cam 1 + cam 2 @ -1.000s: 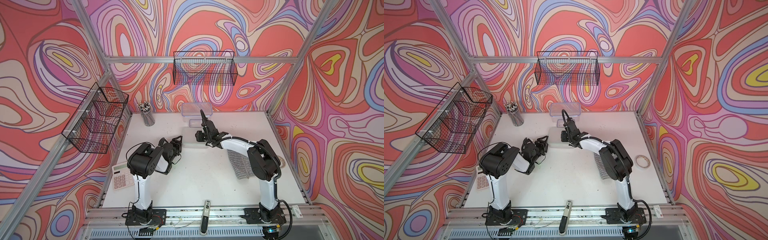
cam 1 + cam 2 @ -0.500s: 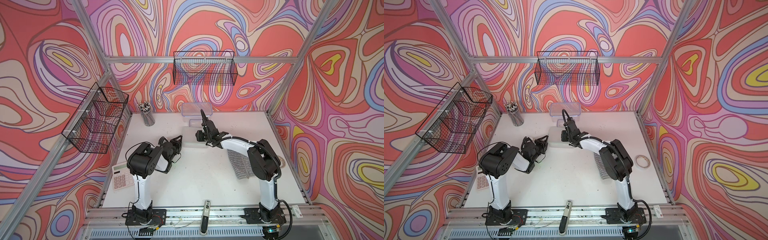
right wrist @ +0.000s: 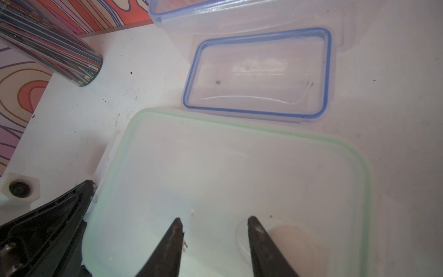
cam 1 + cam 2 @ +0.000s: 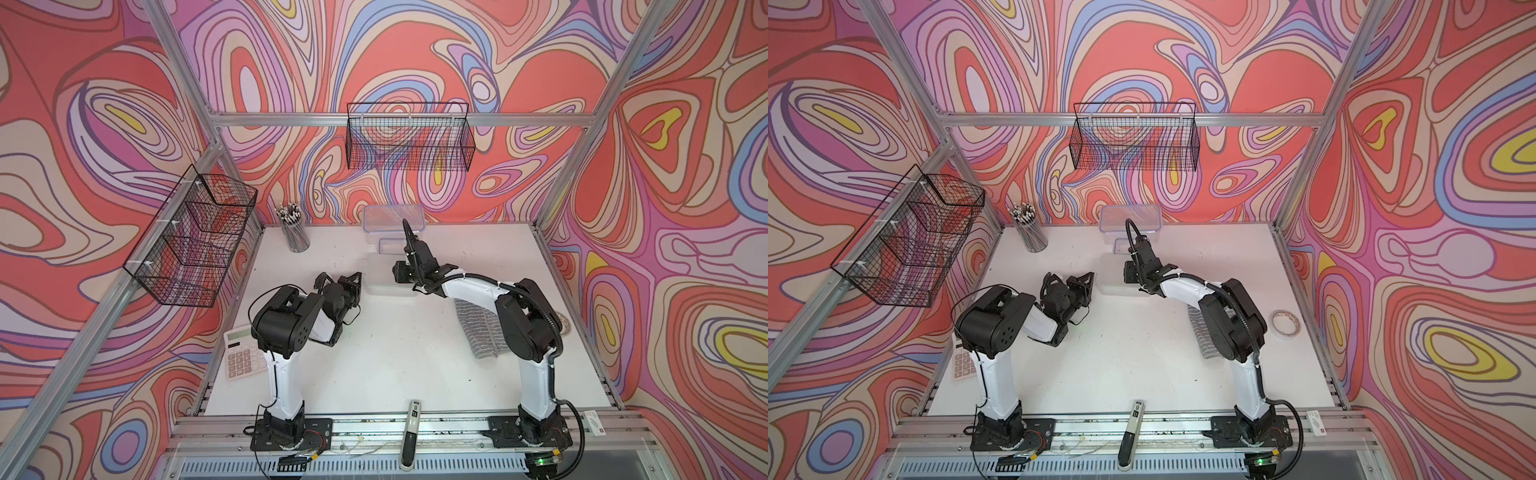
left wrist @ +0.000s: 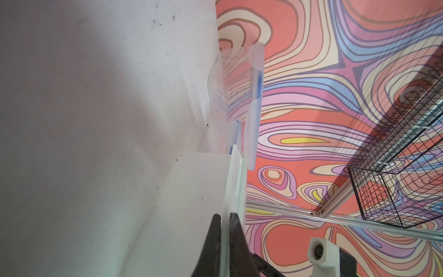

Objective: Wipe the insides of the lunch boxes
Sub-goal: Open the fastener of the lunch box, then adjust the lunch box at the center of the board.

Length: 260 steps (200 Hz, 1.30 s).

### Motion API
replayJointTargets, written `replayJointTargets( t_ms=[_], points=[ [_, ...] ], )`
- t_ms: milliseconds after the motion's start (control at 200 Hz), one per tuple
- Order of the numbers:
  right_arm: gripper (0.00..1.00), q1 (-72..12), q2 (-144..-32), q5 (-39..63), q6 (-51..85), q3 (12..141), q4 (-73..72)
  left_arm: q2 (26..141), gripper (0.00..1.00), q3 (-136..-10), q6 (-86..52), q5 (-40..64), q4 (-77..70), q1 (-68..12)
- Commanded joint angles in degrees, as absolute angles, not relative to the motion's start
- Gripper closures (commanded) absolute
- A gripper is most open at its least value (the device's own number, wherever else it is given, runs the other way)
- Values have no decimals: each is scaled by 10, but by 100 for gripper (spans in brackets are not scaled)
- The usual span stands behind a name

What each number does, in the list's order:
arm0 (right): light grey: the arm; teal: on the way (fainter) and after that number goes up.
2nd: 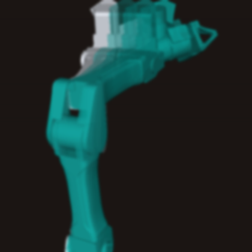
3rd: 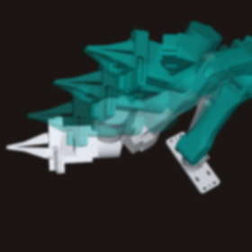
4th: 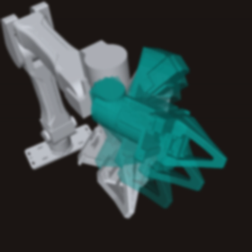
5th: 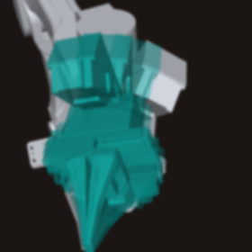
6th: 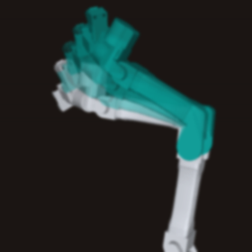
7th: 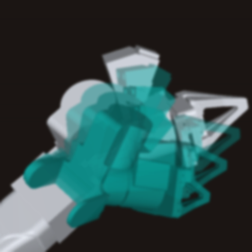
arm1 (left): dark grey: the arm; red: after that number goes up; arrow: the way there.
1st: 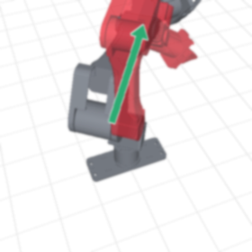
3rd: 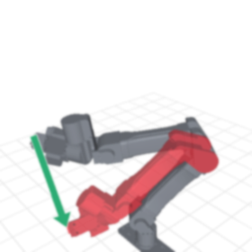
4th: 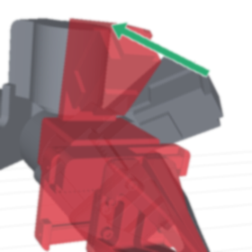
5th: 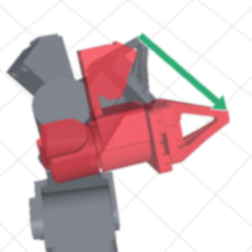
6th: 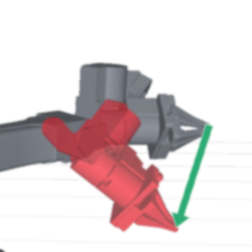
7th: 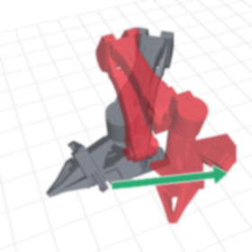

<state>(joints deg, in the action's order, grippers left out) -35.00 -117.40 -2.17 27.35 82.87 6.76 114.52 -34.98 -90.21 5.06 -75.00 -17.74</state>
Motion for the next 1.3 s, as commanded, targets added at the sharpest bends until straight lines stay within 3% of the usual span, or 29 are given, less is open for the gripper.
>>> replayJointTargets(
  t_ms=[0, 130, 320, 421, 431, 441, 451, 506, 581, 791, 1027, 1162, 1297],
  points=[
    [54, -366, -1215, 23, 286, 800, 187, 1132, 75, -342, -907, 73, -782, -188],
    [51, -366, -1208, 22, 275, 816, 196, 1134, 49, -334, -906, 77, -782, -188],
    [43, -366, -1195, 12, 243, 857, 217, 1124, 29, -321, -900, 80, -781, -188],
    [36, -366, -1188, -1, 221, 889, 239, 1122, 26, -312, -900, 84, -781, -186],
    [33, -366, -1187, -1, 219, 893, 241, 1121, 26, -311, -900, 85, -781, -186],
    [21, -366, -1186, -3, 217, 896, 243, 1121, 26, -311, -900, 86, -781, -186],
    [17, -366, -1186, -4, 214, 899, 245, 1121, 26, -310, -900, 86, -781, -186],
    [8, -366, -1181, -11, 199, 920, 262, 1118, 26, -304, -899, 90, -781, -184],
    [2, -368, -1172, -30, 179, 944, 282, 1112, 26, -302, -895, 94, -780, -183],
    [2, -385, -1147, -123, 115, 984, 326, 1113, 26, -267, -892, 114, -776, -180],
    [2, -385, -1110, -72, 128, 959, 313, 1080, 27, -245, -864, 124, -713, -180],
    [2, -386, -1079, -33, 149, 923, 291, 995, 27, -251, -796, 125, -544, -178],
    [1, -385, -1053, 2, 175, 879, 262, 861, 26, -289, -679, 78, -257, -178]
  ],
)
